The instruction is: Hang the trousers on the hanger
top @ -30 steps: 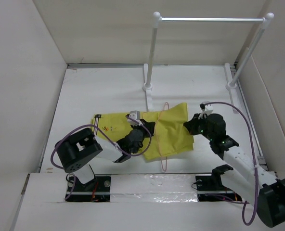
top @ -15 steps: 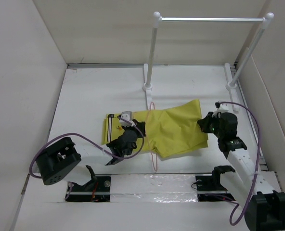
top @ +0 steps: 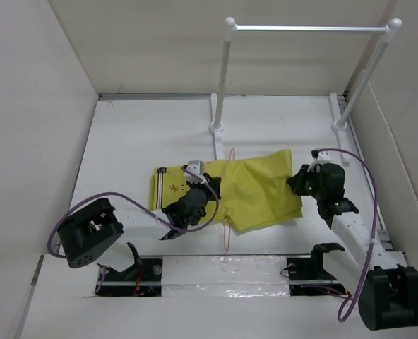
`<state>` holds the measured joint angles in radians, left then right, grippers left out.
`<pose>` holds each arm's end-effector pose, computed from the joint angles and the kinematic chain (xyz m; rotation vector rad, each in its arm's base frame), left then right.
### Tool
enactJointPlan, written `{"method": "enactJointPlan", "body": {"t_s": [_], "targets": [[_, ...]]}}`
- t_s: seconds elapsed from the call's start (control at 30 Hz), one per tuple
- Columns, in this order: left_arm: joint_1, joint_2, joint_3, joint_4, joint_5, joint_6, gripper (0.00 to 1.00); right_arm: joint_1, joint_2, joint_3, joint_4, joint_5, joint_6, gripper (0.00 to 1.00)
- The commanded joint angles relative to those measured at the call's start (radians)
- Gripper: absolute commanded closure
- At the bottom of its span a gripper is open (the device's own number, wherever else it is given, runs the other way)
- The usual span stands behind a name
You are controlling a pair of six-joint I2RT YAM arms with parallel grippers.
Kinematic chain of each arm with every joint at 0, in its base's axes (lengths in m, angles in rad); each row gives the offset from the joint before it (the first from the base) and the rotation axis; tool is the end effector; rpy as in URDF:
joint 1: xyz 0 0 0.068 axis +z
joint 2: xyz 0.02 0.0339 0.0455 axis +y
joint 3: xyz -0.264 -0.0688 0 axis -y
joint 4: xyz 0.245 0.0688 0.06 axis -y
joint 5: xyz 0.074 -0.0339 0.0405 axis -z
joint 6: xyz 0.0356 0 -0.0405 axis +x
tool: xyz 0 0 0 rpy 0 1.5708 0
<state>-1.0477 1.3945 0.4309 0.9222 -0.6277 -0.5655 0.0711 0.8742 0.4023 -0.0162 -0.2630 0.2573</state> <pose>0.1507 -0.2195 0.2022 -0.1006 1.6522 -0.7397 0.1907 0.0229 0.2072 0.0285 2.0740 0.4730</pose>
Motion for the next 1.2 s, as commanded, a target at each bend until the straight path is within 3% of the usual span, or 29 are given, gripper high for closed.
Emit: {"method": "enactJointPlan", "body": {"t_s": [0.0, 0.03, 0.1, 0.13, 0.17, 0.23, 0.27, 0.33, 0.37, 0.43, 0.6, 0.63, 0.67, 0.7, 0.77, 0.93, 1.0, 1.13, 1.17], "targets": [[-0.008, 0.004, 0.051, 0.070, 0.016, 0.021, 1.00, -0.004, 0.022, -0.002, 0.052, -0.039, -0.006, 1.00], [-0.008, 0.005, 0.061, 0.064, 0.014, 0.029, 1.00, -0.004, 0.020, 0.001, 0.044, -0.033, -0.007, 0.97], [-0.017, -0.011, 0.086, 0.029, -0.009, 0.053, 1.00, -0.004, -0.013, 0.006, 0.033, -0.025, -0.018, 0.83], [-0.017, -0.017, 0.088, 0.029, -0.018, 0.059, 1.00, -0.004, -0.027, 0.015, 0.019, -0.015, -0.029, 0.72], [-0.017, -0.026, 0.085, 0.030, -0.023, 0.061, 1.00, -0.004, -0.043, 0.032, -0.020, -0.002, -0.052, 0.47], [-0.017, -0.058, 0.092, 0.024, -0.011, 0.059, 1.00, 0.019, -0.093, 0.085, -0.079, 0.027, -0.069, 0.25], [-0.017, -0.071, 0.098, 0.012, -0.001, 0.055, 1.00, 0.056, -0.112, 0.102, -0.094, 0.043, -0.064, 0.23], [-0.017, -0.106, 0.123, -0.022, 0.006, 0.053, 1.00, 0.113, -0.153, 0.139, -0.103, 0.067, -0.055, 0.24], [-0.017, -0.120, 0.129, -0.032, 0.002, 0.053, 1.00, 0.149, -0.156, 0.150, -0.106, 0.074, -0.032, 0.44], [-0.017, -0.149, 0.153, -0.051, 0.008, 0.055, 1.00, 0.289, -0.141, 0.165, -0.088, 0.080, 0.005, 1.00], [-0.035, -0.186, 0.224, -0.099, -0.016, 0.114, 1.00, 0.628, -0.078, 0.127, 0.114, 0.161, 0.200, 0.99], [-0.035, -0.184, 0.230, -0.094, -0.018, 0.122, 1.00, 0.719, -0.063, 0.130, 0.128, 0.189, 0.213, 0.88], [-0.035, -0.181, 0.239, -0.097, -0.023, 0.127, 1.00, 0.757, -0.025, 0.150, 0.139, 0.215, 0.229, 0.62], [-0.035, -0.166, 0.262, -0.105, -0.023, 0.140, 1.00, 0.788, -0.002, 0.162, 0.153, 0.252, 0.232, 0.52], [-0.035, -0.155, 0.281, -0.112, -0.020, 0.148, 1.00, 0.838, 0.072, 0.181, 0.160, 0.258, 0.241, 0.43], [-0.035, -0.146, 0.325, -0.126, -0.020, 0.170, 1.00, 0.848, 0.160, 0.171, 0.261, 0.257, 0.284, 0.46], [-0.035, -0.149, 0.330, -0.123, -0.026, 0.180, 1.00, 0.848, 0.187, 0.158, 0.312, 0.234, 0.293, 0.58], [-0.035, -0.144, 0.339, -0.115, -0.017, 0.179, 1.00, 0.848, 0.224, 0.155, 0.357, 0.229, 0.312, 0.64], [-0.035, -0.140, 0.344, -0.117, -0.017, 0.182, 1.00, 0.848, 0.232, 0.152, 0.376, 0.220, 0.319, 0.75]]}}
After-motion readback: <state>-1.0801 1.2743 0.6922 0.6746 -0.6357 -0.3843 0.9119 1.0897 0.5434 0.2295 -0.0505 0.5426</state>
